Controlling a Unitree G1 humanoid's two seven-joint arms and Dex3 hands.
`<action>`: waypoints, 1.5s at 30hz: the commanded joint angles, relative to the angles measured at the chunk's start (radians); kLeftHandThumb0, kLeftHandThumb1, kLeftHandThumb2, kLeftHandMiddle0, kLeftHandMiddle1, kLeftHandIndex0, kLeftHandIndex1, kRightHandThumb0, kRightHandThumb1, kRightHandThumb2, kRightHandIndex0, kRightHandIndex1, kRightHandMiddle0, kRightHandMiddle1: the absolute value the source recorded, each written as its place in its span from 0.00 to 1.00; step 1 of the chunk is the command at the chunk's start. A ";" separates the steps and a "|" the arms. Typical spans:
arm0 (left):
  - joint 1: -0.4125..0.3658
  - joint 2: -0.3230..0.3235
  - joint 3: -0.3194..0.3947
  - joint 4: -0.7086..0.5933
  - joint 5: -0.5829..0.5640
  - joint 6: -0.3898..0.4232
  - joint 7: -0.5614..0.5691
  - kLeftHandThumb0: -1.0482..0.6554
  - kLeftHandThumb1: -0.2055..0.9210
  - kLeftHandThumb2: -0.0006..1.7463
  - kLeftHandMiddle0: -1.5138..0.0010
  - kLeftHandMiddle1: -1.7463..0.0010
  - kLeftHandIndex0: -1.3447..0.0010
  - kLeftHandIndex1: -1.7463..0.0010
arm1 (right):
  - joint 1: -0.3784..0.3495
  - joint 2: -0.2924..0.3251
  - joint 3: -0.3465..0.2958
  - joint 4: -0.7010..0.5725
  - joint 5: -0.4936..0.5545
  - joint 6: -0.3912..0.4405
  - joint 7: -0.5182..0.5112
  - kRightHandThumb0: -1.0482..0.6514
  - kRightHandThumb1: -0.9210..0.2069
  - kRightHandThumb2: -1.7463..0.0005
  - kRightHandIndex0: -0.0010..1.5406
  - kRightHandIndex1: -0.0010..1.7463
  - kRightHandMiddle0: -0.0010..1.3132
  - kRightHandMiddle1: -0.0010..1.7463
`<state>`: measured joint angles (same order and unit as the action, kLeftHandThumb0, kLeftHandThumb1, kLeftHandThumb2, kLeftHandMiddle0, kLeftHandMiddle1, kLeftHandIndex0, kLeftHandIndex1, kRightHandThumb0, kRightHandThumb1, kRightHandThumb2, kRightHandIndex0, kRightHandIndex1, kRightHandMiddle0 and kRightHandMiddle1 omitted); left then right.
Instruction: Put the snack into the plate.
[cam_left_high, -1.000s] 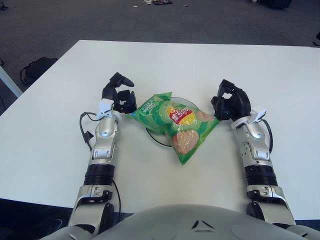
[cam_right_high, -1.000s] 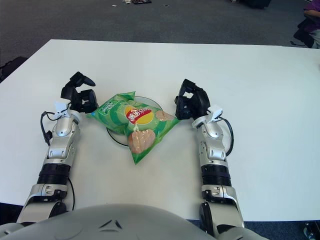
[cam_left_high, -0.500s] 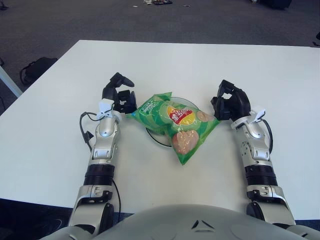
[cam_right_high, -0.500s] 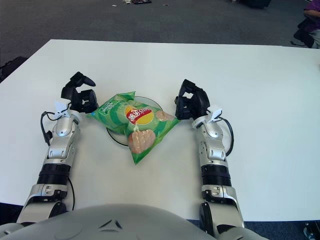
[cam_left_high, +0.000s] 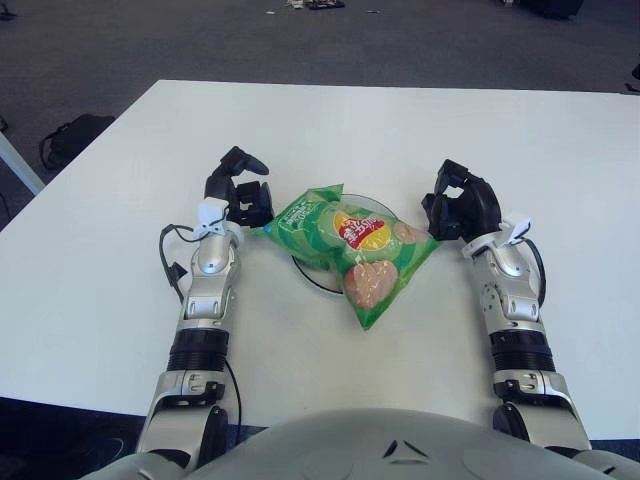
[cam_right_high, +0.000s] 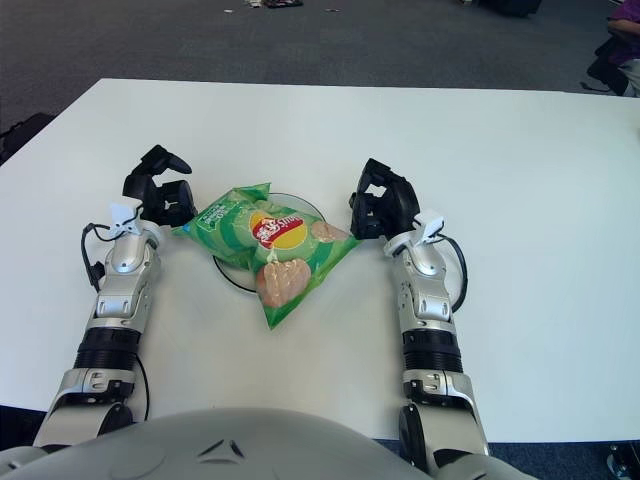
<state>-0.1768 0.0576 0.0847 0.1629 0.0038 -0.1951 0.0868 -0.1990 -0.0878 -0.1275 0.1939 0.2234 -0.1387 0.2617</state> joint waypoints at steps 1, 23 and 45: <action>0.168 -0.044 -0.011 0.071 0.000 0.023 0.009 0.32 0.40 0.81 0.07 0.00 0.50 0.00 | 0.104 0.040 0.004 0.060 0.007 0.011 -0.010 0.29 0.70 0.12 0.89 1.00 0.59 1.00; 0.164 -0.039 -0.014 0.082 0.020 0.013 0.019 0.32 0.40 0.81 0.07 0.00 0.50 0.00 | 0.102 0.036 0.005 0.070 0.005 0.002 -0.005 0.29 0.69 0.12 0.89 1.00 0.58 1.00; 0.171 -0.037 -0.021 0.076 0.019 0.019 0.021 0.31 0.38 0.82 0.07 0.00 0.49 0.00 | 0.105 0.036 0.005 0.064 0.000 0.006 -0.016 0.29 0.68 0.13 0.88 1.00 0.58 1.00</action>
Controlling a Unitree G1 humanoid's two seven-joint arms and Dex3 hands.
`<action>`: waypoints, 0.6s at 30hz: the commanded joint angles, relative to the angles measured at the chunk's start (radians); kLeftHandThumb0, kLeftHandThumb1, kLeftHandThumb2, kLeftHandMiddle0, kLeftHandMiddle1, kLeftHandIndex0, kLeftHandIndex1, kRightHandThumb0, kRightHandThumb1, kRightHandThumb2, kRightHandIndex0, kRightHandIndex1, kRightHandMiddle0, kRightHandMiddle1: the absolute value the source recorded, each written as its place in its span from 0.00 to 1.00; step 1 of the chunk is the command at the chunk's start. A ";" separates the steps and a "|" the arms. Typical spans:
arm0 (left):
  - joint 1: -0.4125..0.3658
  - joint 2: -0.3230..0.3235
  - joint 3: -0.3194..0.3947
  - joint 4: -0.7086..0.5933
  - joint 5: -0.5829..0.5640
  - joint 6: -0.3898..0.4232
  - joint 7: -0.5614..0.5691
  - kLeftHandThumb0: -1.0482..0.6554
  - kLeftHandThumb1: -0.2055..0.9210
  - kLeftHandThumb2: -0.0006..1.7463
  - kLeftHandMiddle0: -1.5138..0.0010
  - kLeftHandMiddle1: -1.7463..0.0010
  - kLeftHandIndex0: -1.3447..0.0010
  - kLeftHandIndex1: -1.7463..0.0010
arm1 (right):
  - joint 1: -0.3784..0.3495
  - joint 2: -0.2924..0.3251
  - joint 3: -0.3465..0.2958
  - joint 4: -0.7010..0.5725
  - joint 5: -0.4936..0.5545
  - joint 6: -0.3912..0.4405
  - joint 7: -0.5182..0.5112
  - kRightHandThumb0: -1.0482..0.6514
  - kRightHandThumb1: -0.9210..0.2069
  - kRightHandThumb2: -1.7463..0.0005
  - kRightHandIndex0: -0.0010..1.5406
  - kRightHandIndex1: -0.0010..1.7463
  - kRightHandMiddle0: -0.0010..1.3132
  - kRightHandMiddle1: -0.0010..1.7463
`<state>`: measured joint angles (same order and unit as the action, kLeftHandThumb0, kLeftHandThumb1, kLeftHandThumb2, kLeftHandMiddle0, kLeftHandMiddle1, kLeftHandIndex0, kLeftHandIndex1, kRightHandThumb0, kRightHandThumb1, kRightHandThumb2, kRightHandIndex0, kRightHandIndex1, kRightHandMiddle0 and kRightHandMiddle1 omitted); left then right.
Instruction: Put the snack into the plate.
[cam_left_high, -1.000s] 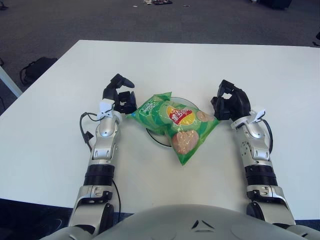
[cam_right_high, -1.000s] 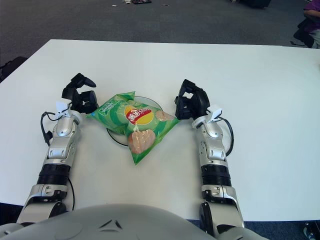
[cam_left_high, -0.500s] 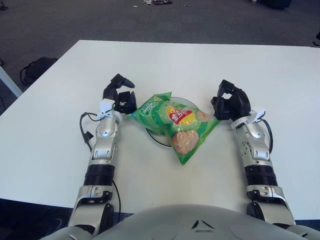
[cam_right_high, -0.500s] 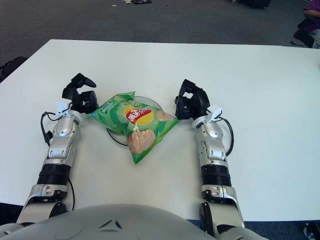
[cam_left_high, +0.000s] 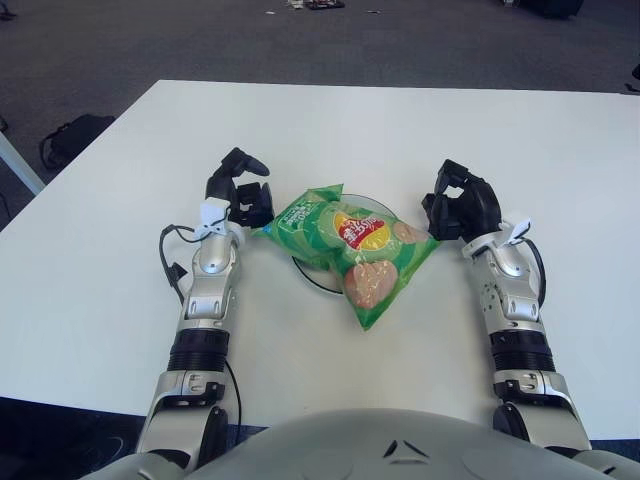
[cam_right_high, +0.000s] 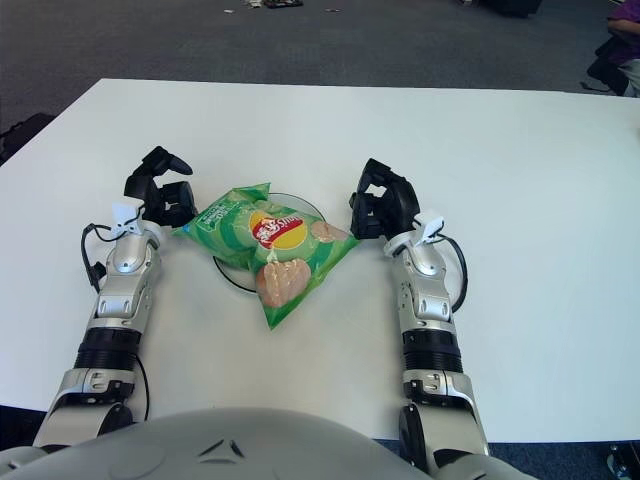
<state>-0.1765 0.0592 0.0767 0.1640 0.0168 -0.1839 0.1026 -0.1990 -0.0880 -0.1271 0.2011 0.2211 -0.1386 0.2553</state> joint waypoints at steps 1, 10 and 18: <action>0.170 -0.039 -0.013 0.075 0.006 0.009 0.006 0.31 0.38 0.82 0.07 0.00 0.49 0.00 | 0.105 0.037 0.004 0.057 0.004 0.006 -0.009 0.29 0.68 0.13 0.88 1.00 0.58 1.00; 0.171 -0.042 -0.013 0.072 0.004 0.011 0.010 0.31 0.38 0.82 0.07 0.00 0.49 0.00 | 0.105 0.038 0.001 0.056 0.011 0.010 -0.009 0.29 0.68 0.13 0.88 1.00 0.58 1.00; 0.172 -0.041 -0.011 0.075 -0.003 -0.001 0.002 0.31 0.38 0.82 0.07 0.00 0.49 0.00 | 0.104 0.040 0.003 0.055 0.005 0.008 -0.018 0.29 0.68 0.13 0.89 1.00 0.58 1.00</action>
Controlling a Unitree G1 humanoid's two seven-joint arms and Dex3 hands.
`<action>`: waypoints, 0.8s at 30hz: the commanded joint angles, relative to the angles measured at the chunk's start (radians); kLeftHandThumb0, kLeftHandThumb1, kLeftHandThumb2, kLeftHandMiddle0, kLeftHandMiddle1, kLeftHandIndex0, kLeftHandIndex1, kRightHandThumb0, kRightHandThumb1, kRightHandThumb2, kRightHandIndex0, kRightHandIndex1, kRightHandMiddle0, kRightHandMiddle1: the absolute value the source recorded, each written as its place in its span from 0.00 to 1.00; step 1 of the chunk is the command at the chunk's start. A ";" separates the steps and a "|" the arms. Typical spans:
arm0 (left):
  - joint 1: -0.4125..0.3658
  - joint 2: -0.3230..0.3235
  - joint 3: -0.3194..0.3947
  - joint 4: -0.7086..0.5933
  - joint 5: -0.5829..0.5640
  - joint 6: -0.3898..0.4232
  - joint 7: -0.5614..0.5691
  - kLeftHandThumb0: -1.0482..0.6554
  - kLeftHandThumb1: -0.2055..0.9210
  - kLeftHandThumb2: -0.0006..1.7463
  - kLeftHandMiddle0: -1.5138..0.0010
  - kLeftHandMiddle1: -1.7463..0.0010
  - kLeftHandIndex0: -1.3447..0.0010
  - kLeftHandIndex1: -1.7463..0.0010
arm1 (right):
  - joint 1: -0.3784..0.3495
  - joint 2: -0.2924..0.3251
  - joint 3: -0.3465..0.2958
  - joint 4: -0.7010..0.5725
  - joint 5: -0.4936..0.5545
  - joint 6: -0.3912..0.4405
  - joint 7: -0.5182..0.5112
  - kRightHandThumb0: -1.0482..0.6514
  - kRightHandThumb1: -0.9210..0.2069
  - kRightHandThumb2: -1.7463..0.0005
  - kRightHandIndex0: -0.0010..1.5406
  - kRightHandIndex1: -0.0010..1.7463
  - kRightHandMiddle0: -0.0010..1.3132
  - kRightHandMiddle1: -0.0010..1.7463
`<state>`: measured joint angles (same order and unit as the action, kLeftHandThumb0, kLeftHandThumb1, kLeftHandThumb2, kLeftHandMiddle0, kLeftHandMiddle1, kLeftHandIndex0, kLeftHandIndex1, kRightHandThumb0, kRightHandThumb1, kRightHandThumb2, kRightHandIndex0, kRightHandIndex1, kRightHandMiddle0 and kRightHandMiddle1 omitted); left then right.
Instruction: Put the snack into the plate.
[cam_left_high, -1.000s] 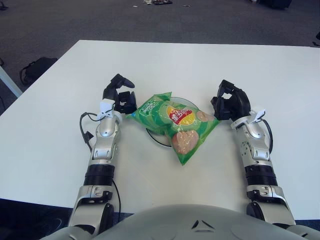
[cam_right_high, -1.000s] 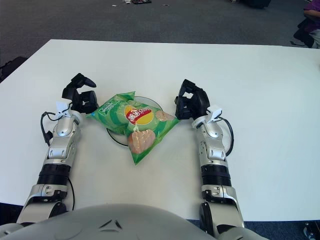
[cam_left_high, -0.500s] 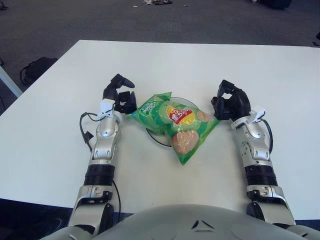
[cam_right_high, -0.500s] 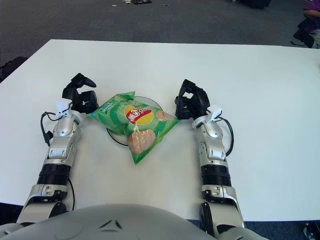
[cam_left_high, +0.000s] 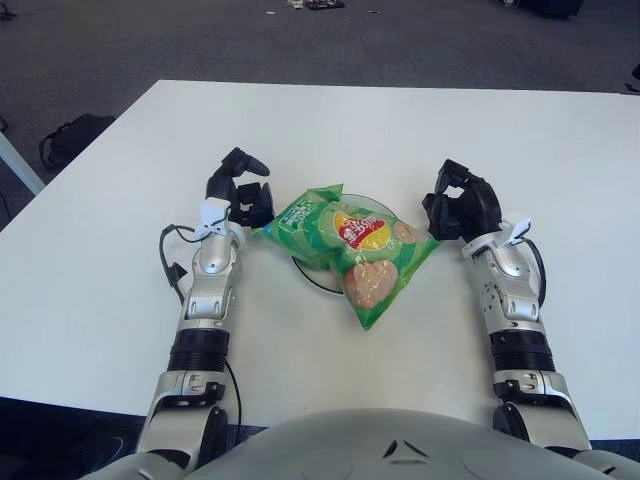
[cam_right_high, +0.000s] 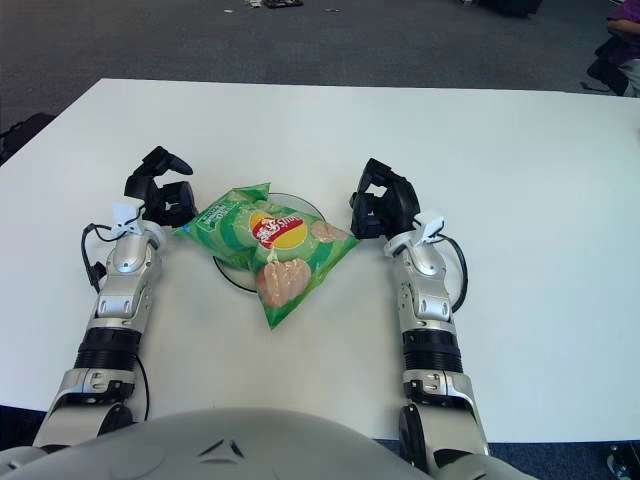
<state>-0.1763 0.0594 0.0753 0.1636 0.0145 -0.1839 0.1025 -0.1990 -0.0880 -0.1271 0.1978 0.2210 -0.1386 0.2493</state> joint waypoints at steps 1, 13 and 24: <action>0.172 -0.040 -0.011 0.077 0.000 -0.004 0.002 0.31 0.39 0.82 0.07 0.00 0.49 0.00 | 0.104 0.040 0.003 0.058 0.005 0.009 -0.013 0.29 0.68 0.13 0.89 1.00 0.58 1.00; 0.175 -0.036 -0.014 0.074 0.008 -0.004 0.006 0.32 0.41 0.80 0.07 0.00 0.50 0.00 | 0.106 0.037 0.007 0.051 0.003 0.020 -0.020 0.29 0.69 0.13 0.89 1.00 0.58 1.00; 0.177 -0.035 -0.014 0.074 0.007 -0.004 0.004 0.32 0.41 0.80 0.07 0.00 0.51 0.00 | 0.108 0.036 0.008 0.048 0.001 0.016 -0.018 0.29 0.69 0.13 0.88 1.00 0.58 1.00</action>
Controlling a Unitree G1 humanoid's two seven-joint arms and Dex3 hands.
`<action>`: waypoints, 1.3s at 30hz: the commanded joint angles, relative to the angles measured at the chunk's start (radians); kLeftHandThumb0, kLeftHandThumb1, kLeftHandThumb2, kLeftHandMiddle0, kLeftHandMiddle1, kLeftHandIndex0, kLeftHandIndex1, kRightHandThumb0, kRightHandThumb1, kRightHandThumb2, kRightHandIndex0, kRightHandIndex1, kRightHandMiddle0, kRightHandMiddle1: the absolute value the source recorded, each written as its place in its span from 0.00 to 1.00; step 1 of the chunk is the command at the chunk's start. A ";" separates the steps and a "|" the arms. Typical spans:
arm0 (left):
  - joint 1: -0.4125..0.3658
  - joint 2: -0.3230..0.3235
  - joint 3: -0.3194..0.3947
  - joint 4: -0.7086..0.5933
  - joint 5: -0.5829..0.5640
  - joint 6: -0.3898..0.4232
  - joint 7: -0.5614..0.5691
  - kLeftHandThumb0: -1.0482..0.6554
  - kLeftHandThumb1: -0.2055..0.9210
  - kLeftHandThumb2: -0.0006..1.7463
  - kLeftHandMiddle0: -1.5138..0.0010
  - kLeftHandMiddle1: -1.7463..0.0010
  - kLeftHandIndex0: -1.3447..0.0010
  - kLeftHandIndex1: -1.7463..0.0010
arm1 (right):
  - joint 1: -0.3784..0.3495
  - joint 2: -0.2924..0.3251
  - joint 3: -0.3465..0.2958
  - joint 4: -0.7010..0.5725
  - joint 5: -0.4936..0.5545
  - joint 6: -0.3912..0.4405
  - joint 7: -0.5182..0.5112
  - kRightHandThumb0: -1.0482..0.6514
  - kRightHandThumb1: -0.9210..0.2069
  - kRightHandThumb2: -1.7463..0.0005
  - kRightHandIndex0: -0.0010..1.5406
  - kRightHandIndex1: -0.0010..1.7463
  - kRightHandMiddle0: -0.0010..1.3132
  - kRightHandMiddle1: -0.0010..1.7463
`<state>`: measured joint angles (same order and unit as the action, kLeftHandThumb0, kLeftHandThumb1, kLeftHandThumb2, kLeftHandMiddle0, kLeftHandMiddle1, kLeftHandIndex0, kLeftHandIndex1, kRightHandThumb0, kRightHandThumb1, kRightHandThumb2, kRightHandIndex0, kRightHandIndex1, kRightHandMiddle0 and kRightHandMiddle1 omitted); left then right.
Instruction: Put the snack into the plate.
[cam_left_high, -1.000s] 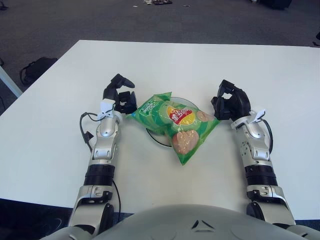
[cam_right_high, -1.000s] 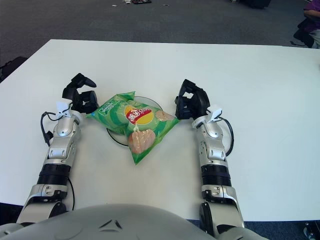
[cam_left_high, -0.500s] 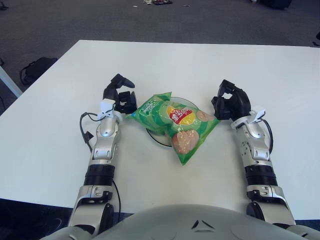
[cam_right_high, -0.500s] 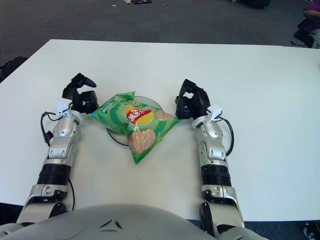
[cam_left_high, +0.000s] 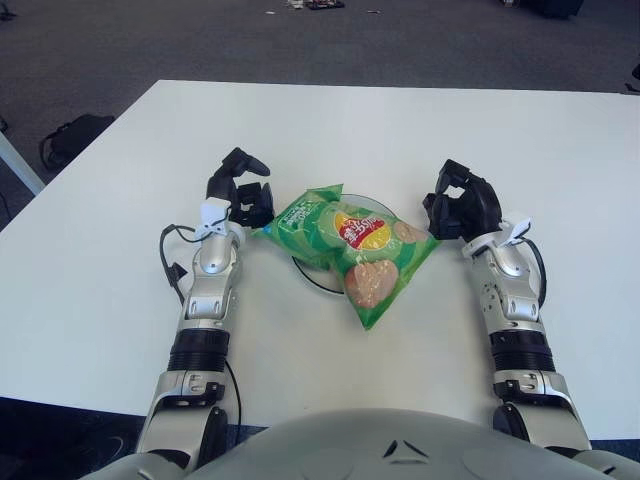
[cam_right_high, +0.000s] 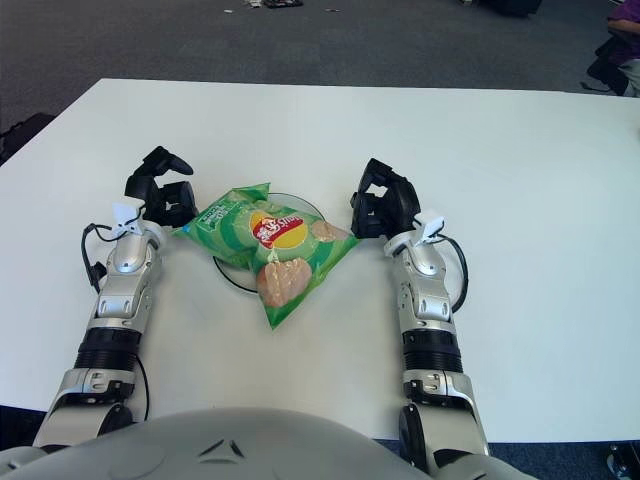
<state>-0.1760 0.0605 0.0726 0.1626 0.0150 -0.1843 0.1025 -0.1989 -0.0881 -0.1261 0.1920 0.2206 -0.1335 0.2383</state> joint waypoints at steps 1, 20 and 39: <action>0.177 -0.035 -0.011 0.075 0.007 -0.005 0.004 0.32 0.41 0.80 0.07 0.00 0.51 0.00 | 0.108 0.037 0.007 0.054 0.002 0.011 -0.007 0.29 0.69 0.13 0.88 1.00 0.58 1.00; 0.179 -0.032 -0.016 0.074 0.009 -0.005 0.002 0.32 0.41 0.80 0.07 0.00 0.50 0.00 | 0.110 0.038 0.008 0.046 0.003 0.019 -0.011 0.29 0.68 0.13 0.88 1.00 0.58 1.00; 0.181 -0.034 -0.019 0.073 0.017 -0.008 0.015 0.32 0.41 0.80 0.07 0.00 0.51 0.00 | 0.109 0.036 0.006 0.048 0.007 0.020 -0.004 0.29 0.68 0.13 0.88 1.00 0.58 1.00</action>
<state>-0.1752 0.0630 0.0645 0.1607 0.0177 -0.1845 0.1033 -0.1975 -0.0881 -0.1256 0.1871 0.2206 -0.1237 0.2370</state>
